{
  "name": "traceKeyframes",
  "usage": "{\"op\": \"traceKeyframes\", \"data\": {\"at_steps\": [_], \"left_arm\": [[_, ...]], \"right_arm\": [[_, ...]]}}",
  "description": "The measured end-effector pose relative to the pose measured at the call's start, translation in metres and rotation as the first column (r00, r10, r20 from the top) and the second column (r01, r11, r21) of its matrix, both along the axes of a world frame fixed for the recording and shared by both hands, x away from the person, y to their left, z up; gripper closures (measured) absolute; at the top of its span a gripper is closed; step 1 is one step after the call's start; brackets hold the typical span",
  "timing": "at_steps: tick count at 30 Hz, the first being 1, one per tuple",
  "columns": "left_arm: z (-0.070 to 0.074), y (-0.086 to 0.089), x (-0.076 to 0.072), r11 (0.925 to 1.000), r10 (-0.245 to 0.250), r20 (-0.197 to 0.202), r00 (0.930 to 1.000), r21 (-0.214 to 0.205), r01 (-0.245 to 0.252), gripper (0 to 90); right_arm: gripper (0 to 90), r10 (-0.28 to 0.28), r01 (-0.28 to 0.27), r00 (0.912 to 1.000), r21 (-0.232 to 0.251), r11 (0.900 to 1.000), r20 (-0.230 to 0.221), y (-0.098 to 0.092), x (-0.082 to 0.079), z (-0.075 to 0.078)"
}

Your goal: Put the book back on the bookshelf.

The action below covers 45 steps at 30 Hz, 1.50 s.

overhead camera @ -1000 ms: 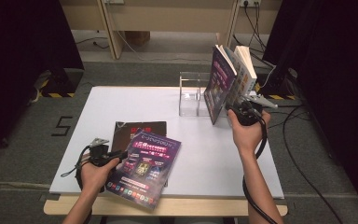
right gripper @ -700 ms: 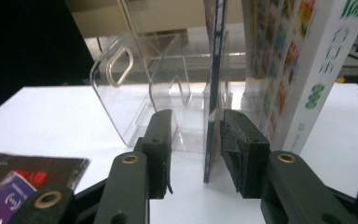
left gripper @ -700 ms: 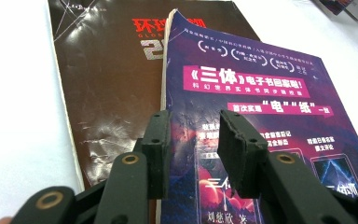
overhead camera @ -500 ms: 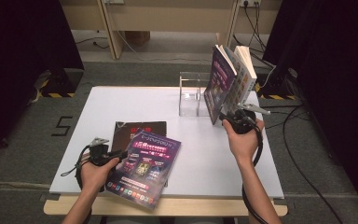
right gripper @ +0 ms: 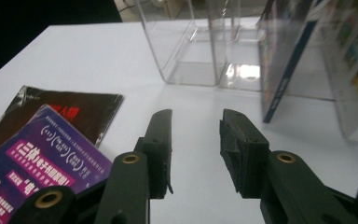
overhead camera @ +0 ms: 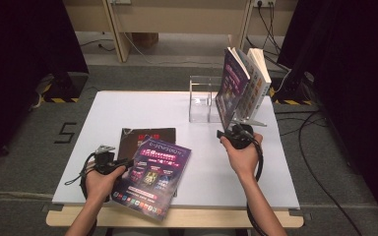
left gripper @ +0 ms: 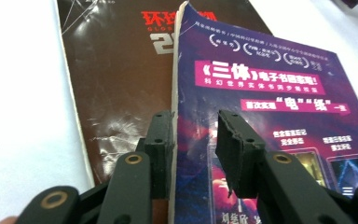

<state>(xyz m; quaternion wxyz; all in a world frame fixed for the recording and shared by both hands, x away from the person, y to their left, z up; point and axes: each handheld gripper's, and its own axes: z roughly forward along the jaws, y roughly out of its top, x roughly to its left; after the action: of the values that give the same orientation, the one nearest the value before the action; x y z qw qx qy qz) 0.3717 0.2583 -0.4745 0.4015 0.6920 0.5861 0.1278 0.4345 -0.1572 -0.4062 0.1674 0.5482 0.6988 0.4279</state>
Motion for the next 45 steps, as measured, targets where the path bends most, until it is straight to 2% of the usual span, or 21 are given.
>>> {"op": "traceKeyframes", "data": {"at_steps": [5, 15, 21, 23, 33, 45], "left_arm": [[-0.003, 0.002, 0.001, 0.9999, 0.007, -0.008, 0.9999, 0.009, -0.007, 65.4], [-0.008, 0.005, 0.003, 0.9996, 0.015, -0.029, 0.9994, 0.025, -0.015, 65.1], [-0.009, 0.005, 0.004, 0.9997, 0.013, -0.034, 0.9994, 0.019, -0.012, 64.9], [-0.009, 0.005, 0.004, 0.9999, 0.010, -0.042, 0.9991, 0.014, -0.010, 64.7], [-0.010, 0.005, 0.004, 1.0000, 0.002, -0.049, 0.9988, 0.005, -0.002, 64.6], [-0.010, 0.004, 0.004, 1.0000, 0.001, -0.053, 0.9986, 0.004, -0.001, 63.6]], "right_arm": [[64.0, 0.029, -0.028, 0.9986, 0.004, 0.9996, -0.044, 0.012, -0.001, -0.012], [63.2, 0.097, -0.096, 0.9873, 0.008, 0.9953, -0.126, 0.035, 0.002, -0.030], [62.8, 0.128, -0.127, 0.9758, 0.016, 0.9917, -0.177, 0.047, 0.003, -0.039], [62.6, 0.139, -0.139, 0.9739, 0.013, 0.9903, -0.180, 0.051, 0.003, -0.041], [61.9, 0.187, -0.185, 0.9498, 0.031, 0.9822, -0.251, 0.071, 0.006, -0.053], [60.1, 0.236, -0.232, 0.9270, 0.046, 0.9715, -0.292, 0.085, 0.008, -0.062]]}}
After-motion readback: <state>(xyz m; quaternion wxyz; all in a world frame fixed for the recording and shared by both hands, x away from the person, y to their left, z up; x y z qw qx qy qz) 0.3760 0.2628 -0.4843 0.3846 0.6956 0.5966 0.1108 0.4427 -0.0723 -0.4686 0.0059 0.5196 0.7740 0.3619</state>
